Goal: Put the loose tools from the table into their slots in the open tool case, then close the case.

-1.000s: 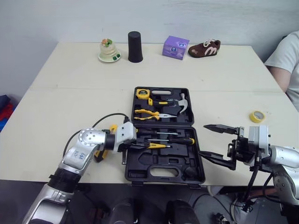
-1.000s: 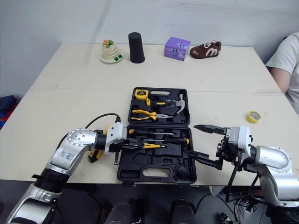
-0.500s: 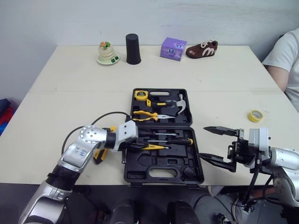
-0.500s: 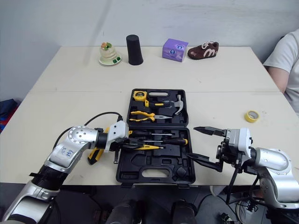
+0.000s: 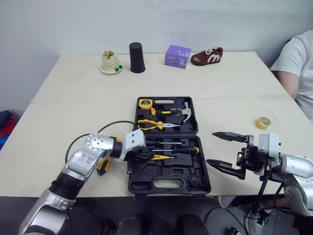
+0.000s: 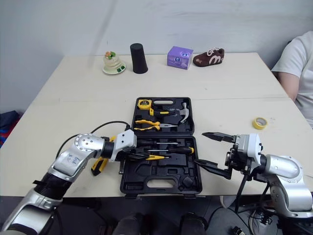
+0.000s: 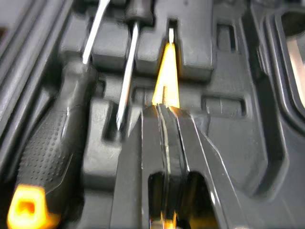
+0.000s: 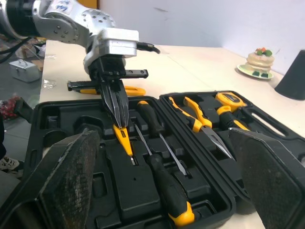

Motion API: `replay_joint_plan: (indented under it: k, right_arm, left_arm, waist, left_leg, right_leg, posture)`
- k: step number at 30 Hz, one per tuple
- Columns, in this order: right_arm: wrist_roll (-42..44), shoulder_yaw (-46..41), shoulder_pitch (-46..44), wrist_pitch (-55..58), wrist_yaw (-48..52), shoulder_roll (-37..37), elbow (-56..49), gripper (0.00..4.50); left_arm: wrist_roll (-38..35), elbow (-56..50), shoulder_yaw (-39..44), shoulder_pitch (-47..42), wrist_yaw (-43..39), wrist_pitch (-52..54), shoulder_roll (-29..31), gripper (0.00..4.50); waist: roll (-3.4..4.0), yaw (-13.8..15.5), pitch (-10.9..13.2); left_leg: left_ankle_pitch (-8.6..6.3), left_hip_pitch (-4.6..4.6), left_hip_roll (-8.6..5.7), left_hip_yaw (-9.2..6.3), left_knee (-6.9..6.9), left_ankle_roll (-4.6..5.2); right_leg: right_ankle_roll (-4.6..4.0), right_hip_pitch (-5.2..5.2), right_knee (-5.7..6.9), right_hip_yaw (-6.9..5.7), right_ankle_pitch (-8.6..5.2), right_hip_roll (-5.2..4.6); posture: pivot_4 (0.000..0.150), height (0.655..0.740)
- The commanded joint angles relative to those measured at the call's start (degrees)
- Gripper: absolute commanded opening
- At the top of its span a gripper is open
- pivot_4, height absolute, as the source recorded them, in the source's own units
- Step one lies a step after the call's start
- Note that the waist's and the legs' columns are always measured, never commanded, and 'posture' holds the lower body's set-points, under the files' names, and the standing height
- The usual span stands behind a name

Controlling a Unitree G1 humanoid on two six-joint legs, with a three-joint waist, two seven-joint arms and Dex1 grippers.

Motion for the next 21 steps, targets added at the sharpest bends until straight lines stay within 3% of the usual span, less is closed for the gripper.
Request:
replay_joint_plan:
  k: [1, 5, 8, 11, 16, 17, 21]
  right_arm:
    - [0.9, -5.9, 1.2, -2.0, 1.5, -2.7, 2.2, 4.5]
    - [-0.6, -10.9, 2.8, -5.3, 2.6, -4.8, 8.2, 4.5]
    - [-3.0, -15.5, 4.4, -8.3, 2.5, -7.2, 16.6, 4.5]
    - [-5.0, -19.0, 4.2, -14.2, 0.1, -7.0, 23.5, 4.5]
    - [-9.9, -24.1, 4.6, -25.4, -3.4, -10.0, 42.0, 4.5]
    - [-10.2, -24.8, 4.3, -27.1, -4.5, -10.5, 45.2, 4.5]
    - [-11.5, -27.8, 4.9, -34.3, -9.2, -11.7, 55.9, 4.5]
  left_arm:
    - [-2.2, -1.6, 4.2, 1.4, -0.9, -3.2, 0.9, 0.04]
    - [-7.5, -5.4, 12.9, 2.0, -0.4, -3.7, 2.3, 0.04]
    - [-13.3, -6.2, 23.6, 5.3, 0.3, -2.9, 4.6, 0.89]
    - [-11.9, -2.8, 30.1, 10.0, 2.4, -4.3, 7.8, 2.12]
    - [-7.8, 1.7, 43.7, 18.3, 13.8, -7.5, 9.9, 4.14]
    - [-7.4, 2.4, 45.5, 19.7, 15.2, -7.5, 10.2, 4.42]
    - [-5.0, 7.5, 54.5, 27.3, 19.8, -11.2, 11.2, 4.42]
  waist:
    - [-0.05, -0.1, 0.2]
    - [-0.32, -0.2, 0.9]
    - [-0.36, -0.4, 1.3]
    - [-0.31, -0.7, 1.3]
    - [-0.63, -1.2, 1.7]
    - [-0.66, -1.2, 1.7]
    - [-0.69, -1.5, 1.8]
  left_leg:
    - [-0.01, -0.03, -0.01, 0.01, 0.0, -0.01]
    - [0.03, -0.18, -0.03, 0.04, 0.01, -0.15]
    - [0.02, -0.3, -0.04, 0.05, 0.02, -0.14]
    - [0.02, -0.25, -0.03, 0.16, -0.05, -0.14]
    - [-0.05, -0.21, -0.06, 0.25, -0.08, -0.13]
    - [-0.08, -0.21, -0.06, 0.25, -0.08, -0.13]
    - [-0.27, -0.2, -0.05, 0.22, -0.09, -0.47]
  right_leg:
    - [0.0, -0.02, -0.02, 0.01, 0.0, -0.01]
    - [0.0, -0.11, -0.09, 0.0, 0.0, -0.02]
    - [0.01, -0.19, -0.12, -0.03, 0.01, -0.02]
    - [0.01, -0.18, -0.14, -0.06, 0.0, 0.02]
    - [0.05, -0.21, -0.23, -0.09, -0.01, -0.01]
    - [0.06, -0.22, -0.23, -0.05, 0.0, -0.03]
    - [0.07, -0.24, -0.22, 0.09, 0.0, -0.1]
  posture:
    - [0.15, 0.74]
    - [0.15, 0.74]
    - [0.15, 0.74]
    - [0.15, 0.74]
    - [0.15, 0.74]
    - [0.15, 0.74]
    - [0.15, 0.74]
